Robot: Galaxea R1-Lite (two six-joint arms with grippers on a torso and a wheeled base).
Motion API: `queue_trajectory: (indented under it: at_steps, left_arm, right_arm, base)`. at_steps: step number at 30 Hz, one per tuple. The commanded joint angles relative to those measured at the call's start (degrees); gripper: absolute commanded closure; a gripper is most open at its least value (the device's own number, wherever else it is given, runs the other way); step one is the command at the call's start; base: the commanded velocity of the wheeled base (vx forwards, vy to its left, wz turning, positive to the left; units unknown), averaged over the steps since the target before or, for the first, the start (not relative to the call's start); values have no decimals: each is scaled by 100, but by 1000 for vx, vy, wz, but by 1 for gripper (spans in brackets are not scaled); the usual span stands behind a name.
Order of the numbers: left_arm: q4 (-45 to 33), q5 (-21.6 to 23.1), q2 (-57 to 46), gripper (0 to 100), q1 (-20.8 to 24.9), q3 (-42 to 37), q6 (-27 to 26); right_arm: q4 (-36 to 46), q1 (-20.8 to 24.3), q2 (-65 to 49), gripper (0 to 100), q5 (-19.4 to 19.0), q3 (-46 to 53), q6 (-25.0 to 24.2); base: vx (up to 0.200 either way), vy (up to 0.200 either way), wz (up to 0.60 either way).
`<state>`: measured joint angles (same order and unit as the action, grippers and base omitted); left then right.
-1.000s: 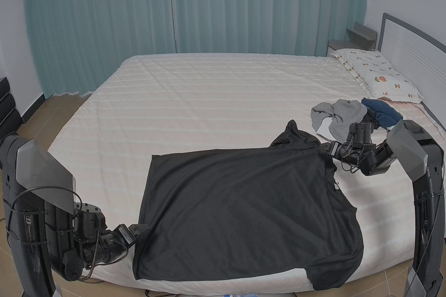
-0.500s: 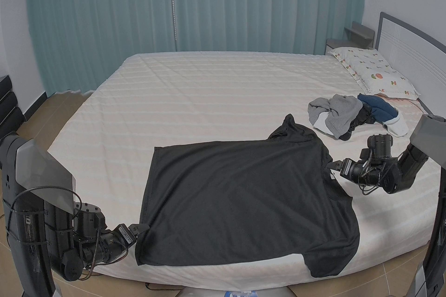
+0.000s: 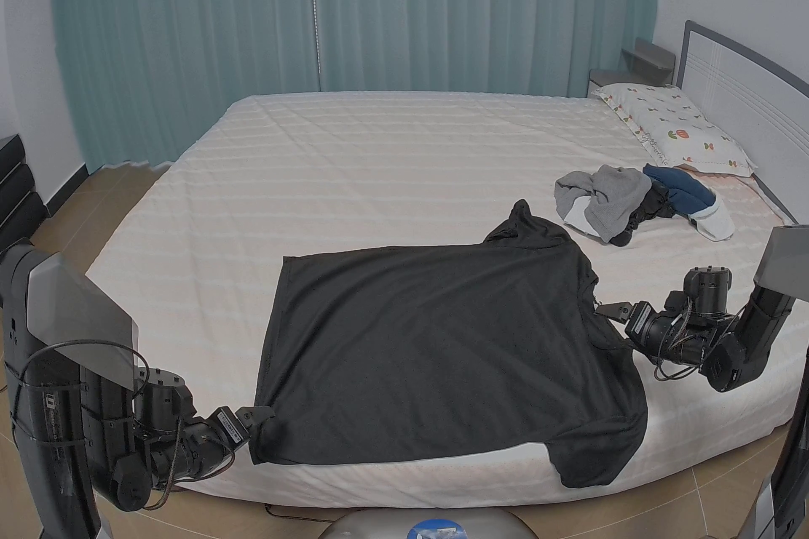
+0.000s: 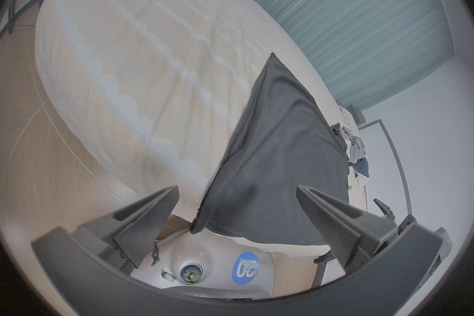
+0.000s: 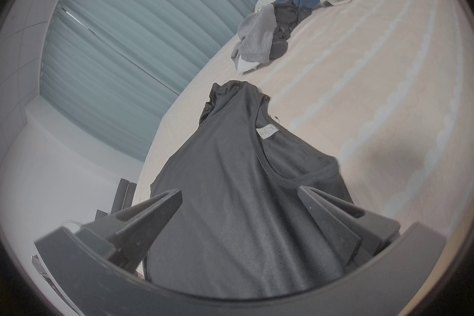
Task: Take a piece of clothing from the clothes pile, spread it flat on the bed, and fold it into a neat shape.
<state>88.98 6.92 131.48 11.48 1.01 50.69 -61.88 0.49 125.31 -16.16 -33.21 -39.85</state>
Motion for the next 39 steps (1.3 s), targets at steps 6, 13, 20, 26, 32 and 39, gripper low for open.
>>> queue_trajectory:
  at_steps: [6, 13, 20, 26, 32, 39]
  left_arm:
    - [23, -24, -87, 0, 196, -101, 231]
    - [23, -24, -149, 0, 205, -101, 310]
    - [23, -156, -96, 0, 196, -101, 310]
    - [23, -191, -69, 0, 196, -101, 310]
    - [23, -191, -61, 0, 188, -101, 319]
    - [23, -191, -61, 0, 188, -101, 310]
  right_arm:
    - [-175, 101, 222, 0, 34, 60, -31]
    - [-70, 109, 222, 0, 61, -160, 65]
    - [88, 435, 714, 0, 210, -661, 505]
    - [545, 716, 1198, 0, 702, -1610, 531]
    - [1038, 936, 1743, 0, 896, -2559, 522]
    - [1187, 1032, 2077, 0, 1107, -2999, 531]
  base:
    - [0, -200, 0]
    - [0, -200, 0]
    - [0, -57, 0]
    - [0, 0, 0]
    - [0, 0, 0]
    - [0, 0, 0]
